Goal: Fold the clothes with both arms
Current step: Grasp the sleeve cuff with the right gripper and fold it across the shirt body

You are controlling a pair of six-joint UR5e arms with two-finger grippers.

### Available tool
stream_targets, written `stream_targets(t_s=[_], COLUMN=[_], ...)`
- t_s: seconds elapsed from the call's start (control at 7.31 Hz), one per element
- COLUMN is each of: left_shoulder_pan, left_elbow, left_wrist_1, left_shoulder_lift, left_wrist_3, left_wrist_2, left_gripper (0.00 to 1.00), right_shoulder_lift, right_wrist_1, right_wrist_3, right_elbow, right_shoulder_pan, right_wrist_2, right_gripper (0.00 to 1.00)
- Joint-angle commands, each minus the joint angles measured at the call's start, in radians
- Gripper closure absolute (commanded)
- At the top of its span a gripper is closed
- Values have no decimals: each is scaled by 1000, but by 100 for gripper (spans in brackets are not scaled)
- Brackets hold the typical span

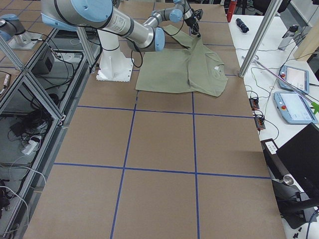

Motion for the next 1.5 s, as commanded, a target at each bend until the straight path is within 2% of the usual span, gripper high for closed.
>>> stream_targets(t_s=[0.0, 0.27, 0.41, 0.55, 0.68, 0.96, 1.09, 1.23, 1.37], left_shoulder_pan=[0, 0, 0, 0, 3, 61, 135, 208, 309], left_elbow=[-1, 2, 0, -7, -1, -6, -3, -4, -3], left_wrist_1=[-40, -59, -82, -109, -217, -328, -470, -599, -641], left_shoulder_lift=[-10, -61, -85, -81, -69, 11, 93, 161, 198], left_wrist_3=[-10, -13, -13, -5, -13, -104, -200, -289, -315], left_wrist_2=[4, 7, 3, 1, 3, -48, -22, 36, 131], left_gripper=[0, 0, 0, 0, 0, 0, 0, 0, 0], right_shoulder_lift=[9, 6, -6, -89, -209, -502, -657, -785, -900], right_wrist_1=[3, -20, -111, -231, -293, -305, -304, -304, -304], right_wrist_3=[-6, -19, -83, -186, -299, -528, -635, -758, -842], right_elbow=[-4, 8, 67, 227, 404, 683, 820, 905, 978], right_shoulder_pan=[21, 116, 179, 248, 311, 454, 506, 585, 659], right_wrist_2=[28, 218, 326, 461, 564, 730, 752, 850, 925], right_gripper=[0, 0, 0, 0, 0, 0, 0, 0, 0])
